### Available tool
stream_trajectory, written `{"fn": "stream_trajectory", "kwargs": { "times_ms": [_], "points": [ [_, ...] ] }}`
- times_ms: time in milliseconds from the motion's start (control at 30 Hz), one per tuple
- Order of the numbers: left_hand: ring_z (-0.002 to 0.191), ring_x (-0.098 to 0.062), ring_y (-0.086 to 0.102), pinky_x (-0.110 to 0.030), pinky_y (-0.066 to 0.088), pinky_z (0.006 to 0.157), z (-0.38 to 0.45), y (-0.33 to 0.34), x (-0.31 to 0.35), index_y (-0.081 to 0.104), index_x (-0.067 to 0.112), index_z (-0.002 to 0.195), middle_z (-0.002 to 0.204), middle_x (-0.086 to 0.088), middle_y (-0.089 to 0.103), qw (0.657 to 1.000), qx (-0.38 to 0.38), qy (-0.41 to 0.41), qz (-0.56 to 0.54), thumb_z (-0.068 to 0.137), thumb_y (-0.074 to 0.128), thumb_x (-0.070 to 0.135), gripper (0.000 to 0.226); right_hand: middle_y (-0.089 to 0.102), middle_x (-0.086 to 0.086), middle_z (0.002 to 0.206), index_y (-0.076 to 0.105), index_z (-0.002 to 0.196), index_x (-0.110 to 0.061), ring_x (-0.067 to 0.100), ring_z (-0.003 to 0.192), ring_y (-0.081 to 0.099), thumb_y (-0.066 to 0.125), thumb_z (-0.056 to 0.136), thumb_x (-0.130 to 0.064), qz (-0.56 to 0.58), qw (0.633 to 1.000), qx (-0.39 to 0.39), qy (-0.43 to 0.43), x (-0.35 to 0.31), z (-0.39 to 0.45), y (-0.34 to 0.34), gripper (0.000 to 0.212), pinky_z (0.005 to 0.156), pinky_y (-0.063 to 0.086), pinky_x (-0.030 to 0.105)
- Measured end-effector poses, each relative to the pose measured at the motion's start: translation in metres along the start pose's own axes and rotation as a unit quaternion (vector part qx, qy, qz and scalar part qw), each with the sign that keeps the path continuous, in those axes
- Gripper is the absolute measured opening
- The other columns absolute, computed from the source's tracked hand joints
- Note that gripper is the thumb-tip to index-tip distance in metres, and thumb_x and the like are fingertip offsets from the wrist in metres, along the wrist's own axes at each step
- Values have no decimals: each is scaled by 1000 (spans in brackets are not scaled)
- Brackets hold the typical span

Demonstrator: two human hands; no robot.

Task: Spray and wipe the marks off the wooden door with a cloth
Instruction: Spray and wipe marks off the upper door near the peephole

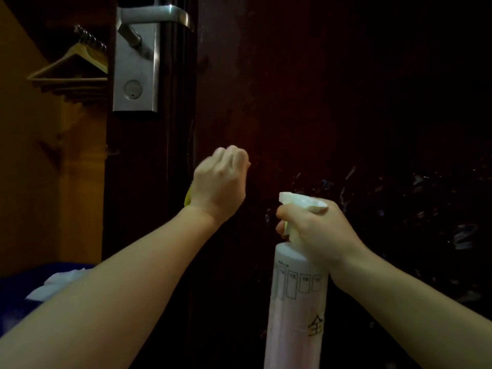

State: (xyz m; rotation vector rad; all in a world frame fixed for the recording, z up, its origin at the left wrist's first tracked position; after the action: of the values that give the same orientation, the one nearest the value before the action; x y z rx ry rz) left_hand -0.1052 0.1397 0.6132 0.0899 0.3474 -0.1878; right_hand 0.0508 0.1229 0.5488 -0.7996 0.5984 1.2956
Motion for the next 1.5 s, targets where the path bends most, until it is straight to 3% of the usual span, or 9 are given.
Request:
{"fn": "stream_trajectory", "kwargs": {
  "times_ms": [200, 300, 433, 633, 733, 833, 1033, 1233, 1500],
  "points": [
    [56, -20, 44, -28, 27, 48, -54, -6, 14, 51, 8, 80, 73, -6, 53, 989, -69, 130, -25, 91, 55, 7, 12, 54, 1, 55, 53, 62, -7, 15, 53, 48, 60, 81, -16, -76, 996, -13, -40, -2, 1, 9, 22, 53, 40, 34],
    [57, -21, 48, -28, 29, 47, -36, -6, -2, 52, 7, 83, 73, -7, 54, 996, -68, 51, -16, 88, 61, 4, 11, 52, 2, 58, 57, 77, 3, 16, 55, 49, 59, 82, -17, -99, 994, -20, -52, -1, 3, 13, 21, 53, 40, 35],
    [61, -22, 51, -31, 38, 44, 8, -5, -26, 50, 5, 87, 76, -7, 55, 996, -6, -87, -7, 94, 50, 11, 9, 59, -3, 60, 63, 81, -5, 13, 58, 55, 63, 77, -33, -90, 994, -51, -40, 2, 2, 20, 28, 57, 44, 36],
    [60, -20, 45, -29, 30, 49, -25, 2, 10, 48, 9, 85, 74, -5, 52, 999, -18, -22, -44, 94, 43, 15, 11, 58, -1, 54, 58, 63, -8, 14, 52, 51, 63, 81, -21, -72, 997, -18, -35, 2, 4, 12, 23, 54, 43, 35],
    [58, -20, 43, -29, 29, 49, -45, 0, 22, 51, 8, 81, 72, -5, 51, 997, -36, -23, -58, 94, 43, 14, 17, 57, -2, 53, 65, 74, -4, 13, 50, 50, 61, 81, -22, -92, 995, 6, -28, 2, 4, 3, 19, 52, 42, 34],
    [57, -22, 46, -30, 31, 46, -31, -1, 24, 54, 7, 80, 71, -6, 53, 998, -37, -4, -51, 92, 48, 10, 14, 61, -2, 56, 61, 65, -13, 13, 54, 54, 63, 81, -27, -95, 995, 6, -13, 1, 6, -5, 21, 57, 45, 37],
    [61, -15, 40, -29, 30, 50, 25, 7, 18, 54, 6, 87, 74, -4, 53, 992, 17, -114, -47, 94, 54, 8, 7, 57, 4, 57, 54, 70, 3, 17, 53, 50, 60, 82, -19, -97, 993, 24, -61, 0, 5, -16, 25, 50, 41, 30],
    [60, -22, 47, -31, 35, 48, -18, 4, 43, 55, 8, 83, 73, -5, 54, 998, -40, -13, -56, 85, 62, 3, 8, 71, -3, 65, 68, 83, -27, 13, 62, 66, 66, 82, -28, -54, 997, 56, -17, 12, 6, -33, 2, 63, 52, 34],
    [62, -24, 52, -32, 38, 47, 11, 7, 42, 57, 6, 87, 76, -7, 57, 997, -38, -42, -46, 90, 57, 3, 5, 63, 0, 54, 64, 68, -3, 14, 52, 57, 63, 81, -20, -76, 994, 73, -14, 4, 6, -41, 22, 52, 48, 31]
  ]
}}
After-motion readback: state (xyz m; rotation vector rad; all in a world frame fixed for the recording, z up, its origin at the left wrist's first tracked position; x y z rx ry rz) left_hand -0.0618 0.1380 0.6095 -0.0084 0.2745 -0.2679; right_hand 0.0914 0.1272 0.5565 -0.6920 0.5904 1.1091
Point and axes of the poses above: each hand's wrist, its own z-axis towards the middle knuckle, its own y-axis out of the palm, x = y × z, the point moved 6 cm from there along z, towards the middle knuckle
